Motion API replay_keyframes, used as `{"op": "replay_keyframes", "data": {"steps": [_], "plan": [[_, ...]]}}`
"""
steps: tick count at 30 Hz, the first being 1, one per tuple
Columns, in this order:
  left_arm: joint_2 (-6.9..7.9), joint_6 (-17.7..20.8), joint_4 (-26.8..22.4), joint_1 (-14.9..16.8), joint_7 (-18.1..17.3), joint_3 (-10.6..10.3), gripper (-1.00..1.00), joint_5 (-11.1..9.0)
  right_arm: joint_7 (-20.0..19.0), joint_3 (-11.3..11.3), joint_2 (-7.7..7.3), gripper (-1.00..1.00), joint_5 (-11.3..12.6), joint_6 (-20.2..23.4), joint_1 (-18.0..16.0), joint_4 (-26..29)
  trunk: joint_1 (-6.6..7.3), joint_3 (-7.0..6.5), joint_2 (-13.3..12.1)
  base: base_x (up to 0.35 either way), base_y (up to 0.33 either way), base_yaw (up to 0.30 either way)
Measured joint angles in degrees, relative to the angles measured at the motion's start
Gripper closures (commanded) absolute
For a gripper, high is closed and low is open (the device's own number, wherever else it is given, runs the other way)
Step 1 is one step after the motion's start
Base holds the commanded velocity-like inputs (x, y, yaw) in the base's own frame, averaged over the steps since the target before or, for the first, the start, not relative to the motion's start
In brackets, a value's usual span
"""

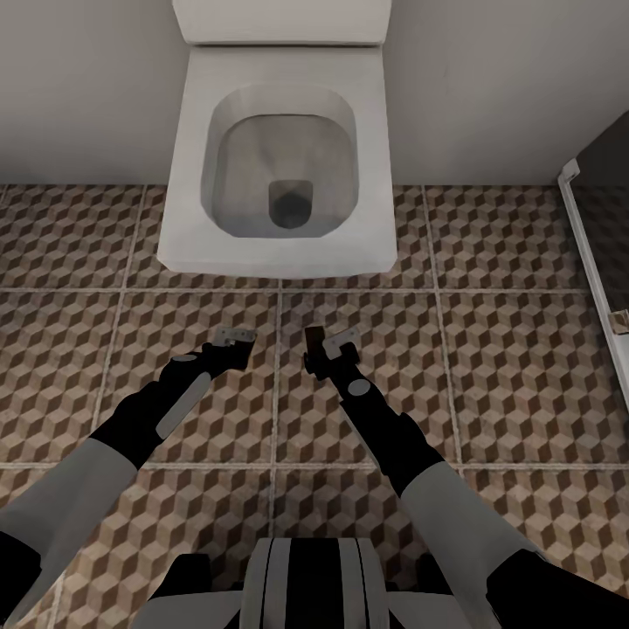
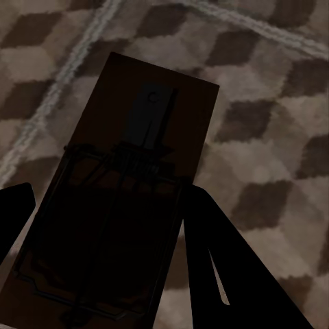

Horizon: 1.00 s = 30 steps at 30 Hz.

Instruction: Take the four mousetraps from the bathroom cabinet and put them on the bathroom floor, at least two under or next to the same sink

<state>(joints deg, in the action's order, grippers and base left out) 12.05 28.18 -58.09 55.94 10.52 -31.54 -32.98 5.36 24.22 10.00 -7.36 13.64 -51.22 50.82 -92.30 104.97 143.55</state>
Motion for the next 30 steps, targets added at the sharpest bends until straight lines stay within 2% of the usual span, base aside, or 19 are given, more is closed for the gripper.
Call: {"op": "replay_keyframes", "data": {"steps": [10, 21, 30], "plan": [[0.0, 0.0, -0.01, 0.01, 0.0, -0.01, 1.0, 0.0, 0.17, 0.0, 0.0, 1.0, -0.07, -0.01, 0.0, 0.0, 0.0, 0.0, 0.0, 0.002, 0.0, 0.0], [0.0, 0.0, 0.01, 0.0, 0.0, -0.03, 1.0, 0.0, 0.19, 0.0, 0.0, 1.0, -0.08, -0.01, 0.0, 0.0, 0.01, 0.0, 0.0, 0.136, 0.0, 0.0], [0.0, 0.0, 0.01, 0.0, 0.0, -0.04, 1.0, 0.0, 0.19, 0.0, 0.0, 1.0, -0.09, -0.01, 0.0, -0.03, 0.0, 0.0, 0.0, 0.026, 0.0, 0.0]]}}
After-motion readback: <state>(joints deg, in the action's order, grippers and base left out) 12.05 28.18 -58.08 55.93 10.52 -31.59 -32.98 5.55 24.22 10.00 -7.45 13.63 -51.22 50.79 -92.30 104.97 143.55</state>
